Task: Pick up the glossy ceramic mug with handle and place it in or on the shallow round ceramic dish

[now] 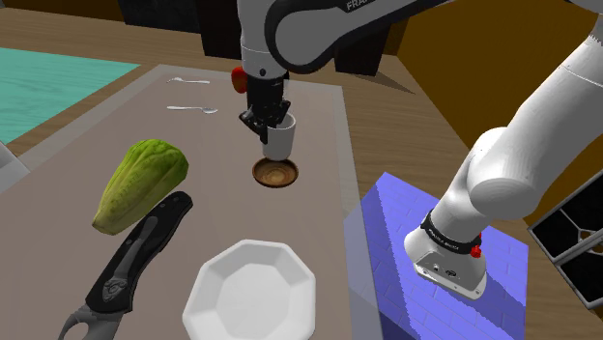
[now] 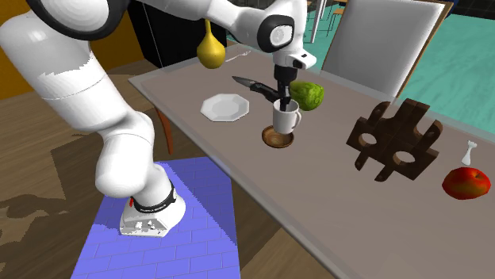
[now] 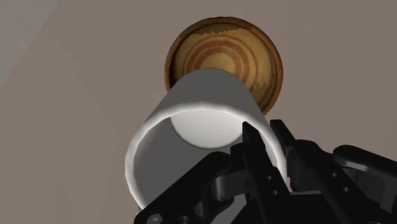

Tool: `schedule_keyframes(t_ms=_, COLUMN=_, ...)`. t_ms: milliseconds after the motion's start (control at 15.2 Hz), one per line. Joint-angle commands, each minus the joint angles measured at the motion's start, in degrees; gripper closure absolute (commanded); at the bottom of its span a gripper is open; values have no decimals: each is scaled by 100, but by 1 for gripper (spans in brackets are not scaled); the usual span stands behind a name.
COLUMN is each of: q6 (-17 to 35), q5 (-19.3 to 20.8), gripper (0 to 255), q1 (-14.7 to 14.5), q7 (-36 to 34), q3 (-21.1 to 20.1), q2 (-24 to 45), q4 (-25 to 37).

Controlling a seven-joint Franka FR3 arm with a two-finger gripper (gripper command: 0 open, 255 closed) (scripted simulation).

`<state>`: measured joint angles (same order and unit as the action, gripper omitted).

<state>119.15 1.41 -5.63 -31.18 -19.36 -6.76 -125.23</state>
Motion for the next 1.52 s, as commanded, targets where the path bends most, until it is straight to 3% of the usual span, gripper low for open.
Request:
schedule_keyframes(t_ms=0, q6=165, q5=24, gripper=255, q1=-5, q7=-37, q3=-15, q2=59, q4=-105)
schedule_keyframes(t_ms=462, q6=684, q5=132, gripper=255, q1=-2, q7=-139, q3=-38, q2=302, q4=-398)
schedule_keyframes(t_ms=990, q6=684, q5=132, gripper=255, q1=-2, q7=-139, q3=-38, q2=302, q4=-398)
schedule_keyframes(t_ms=1056, q6=684, q5=132, gripper=0, q1=-2, q7=-139, q3=-38, q2=301, q4=-398)
schedule_keyframes(t_ms=1386, q6=683, q5=132, gripper=0, q1=-2, q7=-139, q3=-38, q2=302, q4=-398)
schedule_keyframes(t_ms=1452, q6=492, q5=86, gripper=0, q1=-7, q7=-106, q3=-35, q2=204, q4=-298)
